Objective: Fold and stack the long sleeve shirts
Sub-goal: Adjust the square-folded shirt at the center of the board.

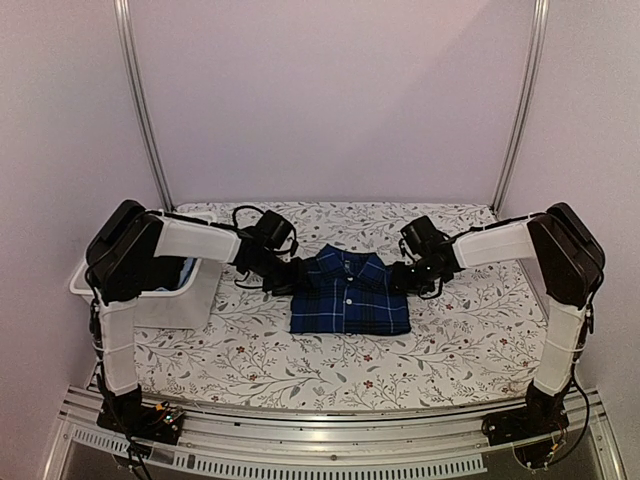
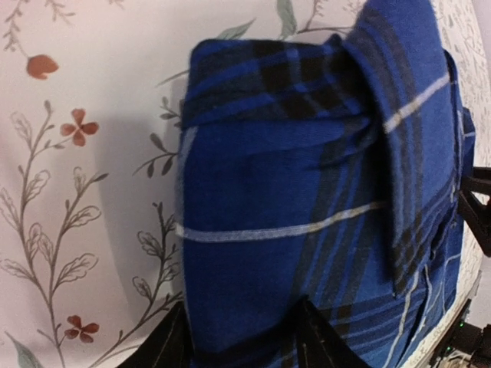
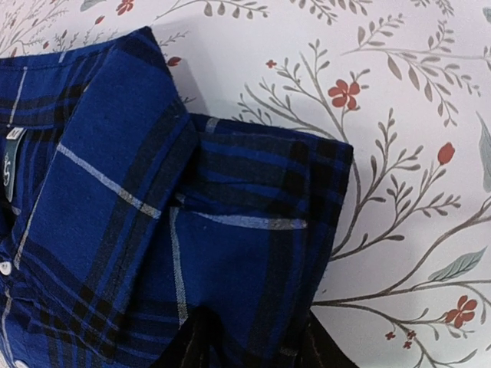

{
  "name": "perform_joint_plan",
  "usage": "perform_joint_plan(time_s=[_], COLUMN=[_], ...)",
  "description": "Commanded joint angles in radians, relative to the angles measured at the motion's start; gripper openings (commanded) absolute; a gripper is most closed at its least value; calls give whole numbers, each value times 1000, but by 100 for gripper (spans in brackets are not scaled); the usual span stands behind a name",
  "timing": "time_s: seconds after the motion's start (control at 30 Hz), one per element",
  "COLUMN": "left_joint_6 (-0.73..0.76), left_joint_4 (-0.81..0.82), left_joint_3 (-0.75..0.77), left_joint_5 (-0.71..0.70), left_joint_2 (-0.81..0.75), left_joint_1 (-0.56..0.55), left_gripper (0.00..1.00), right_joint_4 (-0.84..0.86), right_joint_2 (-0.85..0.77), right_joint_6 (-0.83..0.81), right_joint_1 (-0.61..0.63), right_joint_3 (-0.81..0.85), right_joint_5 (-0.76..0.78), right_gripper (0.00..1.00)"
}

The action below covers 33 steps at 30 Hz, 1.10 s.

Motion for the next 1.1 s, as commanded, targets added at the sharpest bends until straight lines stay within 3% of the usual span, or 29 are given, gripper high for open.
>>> perform_joint_plan(time_s=[0.0,0.17,0.27,0.5,0.67,0.7,0.77,0.83,0.97,1.07], left_joint_6=[-50,-76,-81,-107,-163,-166,-158,-135,-90,-66], left_joint_4=[47,64,57,-1,5,7,4,-13,-45,-38], left_joint_3=[-23,-49,-70,-105,-144,-143,-127,-95,-27,-3], left_joint_5=[51,56,36,-46,-71,-69,-82,-111,-128,-121], left_joint_2=[18,-59,-143,-314,-300,-284,-260,-236,-195,-176], left_joint_1=[-18,-22,-27,-95,-129,-130,-132,-127,-101,-75], left_gripper=[39,9,0,0,0,6,32,48,52,49], right_joint_4=[-62,-125,-161,-234,-243,-236,-202,-173,-147,-143], right_joint_2=[49,23,-21,-161,-206,-202,-192,-170,-119,-138], right_joint_6=[16,10,6,-1,-13,-19,-35,-49,-67,-62], right_joint_1=[25,50,68,101,73,51,6,-46,-109,-111], right_joint_3=[18,90,125,159,104,86,39,-3,-48,-49], right_joint_5=[-9,7,33,62,50,34,25,-19,-29,-30], right_gripper=[27,1,0,0,0,0,0,1,31,47])
